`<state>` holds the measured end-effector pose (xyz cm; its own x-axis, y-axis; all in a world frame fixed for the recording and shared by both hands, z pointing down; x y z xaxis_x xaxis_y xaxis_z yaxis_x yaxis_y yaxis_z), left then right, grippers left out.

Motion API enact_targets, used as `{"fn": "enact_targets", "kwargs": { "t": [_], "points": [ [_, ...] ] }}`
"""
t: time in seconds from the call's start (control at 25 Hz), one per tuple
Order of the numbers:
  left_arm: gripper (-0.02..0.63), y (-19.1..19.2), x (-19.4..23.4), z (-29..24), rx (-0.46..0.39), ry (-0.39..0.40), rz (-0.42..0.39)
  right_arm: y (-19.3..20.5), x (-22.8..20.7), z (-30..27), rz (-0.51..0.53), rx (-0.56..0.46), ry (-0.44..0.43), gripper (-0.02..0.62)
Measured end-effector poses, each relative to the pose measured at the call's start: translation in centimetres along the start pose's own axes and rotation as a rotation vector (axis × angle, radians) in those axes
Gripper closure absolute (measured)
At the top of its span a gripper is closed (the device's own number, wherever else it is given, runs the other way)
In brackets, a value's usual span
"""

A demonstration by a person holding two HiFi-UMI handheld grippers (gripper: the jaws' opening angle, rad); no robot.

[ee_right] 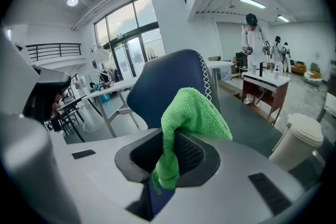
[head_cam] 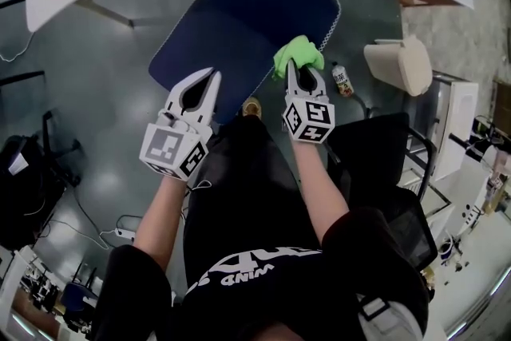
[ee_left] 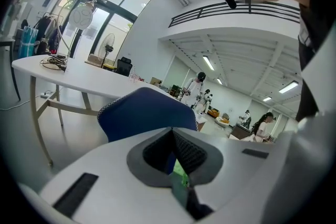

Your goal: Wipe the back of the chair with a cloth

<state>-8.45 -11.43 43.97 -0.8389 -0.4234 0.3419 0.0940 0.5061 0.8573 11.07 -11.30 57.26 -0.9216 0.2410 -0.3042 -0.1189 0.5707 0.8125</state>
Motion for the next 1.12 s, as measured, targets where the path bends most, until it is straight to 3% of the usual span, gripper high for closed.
{"fn": "enact_targets", "kwargs": {
  "t": [0.76, 1.12],
  "points": [
    [0.607, 0.3, 3.1, 0.2, 0.001, -0.06, 0.033, -1.3, -1.2, -10.0, -0.052, 0.023, 0.021, 0.541],
    [0.607, -0.4, 5.2, -0.4, 0.003, -0.101, 0.038, -2.8, 2.8, -17.6, -0.023, 0.059, -0.09, 0.541]
  ]
}}
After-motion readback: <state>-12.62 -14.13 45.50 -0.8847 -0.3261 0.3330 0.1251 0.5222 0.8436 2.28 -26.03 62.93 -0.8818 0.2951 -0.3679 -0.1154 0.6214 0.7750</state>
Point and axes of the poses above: the fingertips, and each gripper's own axes: z backward along the fingers, x to its left, y out of its underside, the point moved 2 cm from there along z, backward along the fingers, and after that the axes turned 8 degrees about -y, right-handed, at the moved point
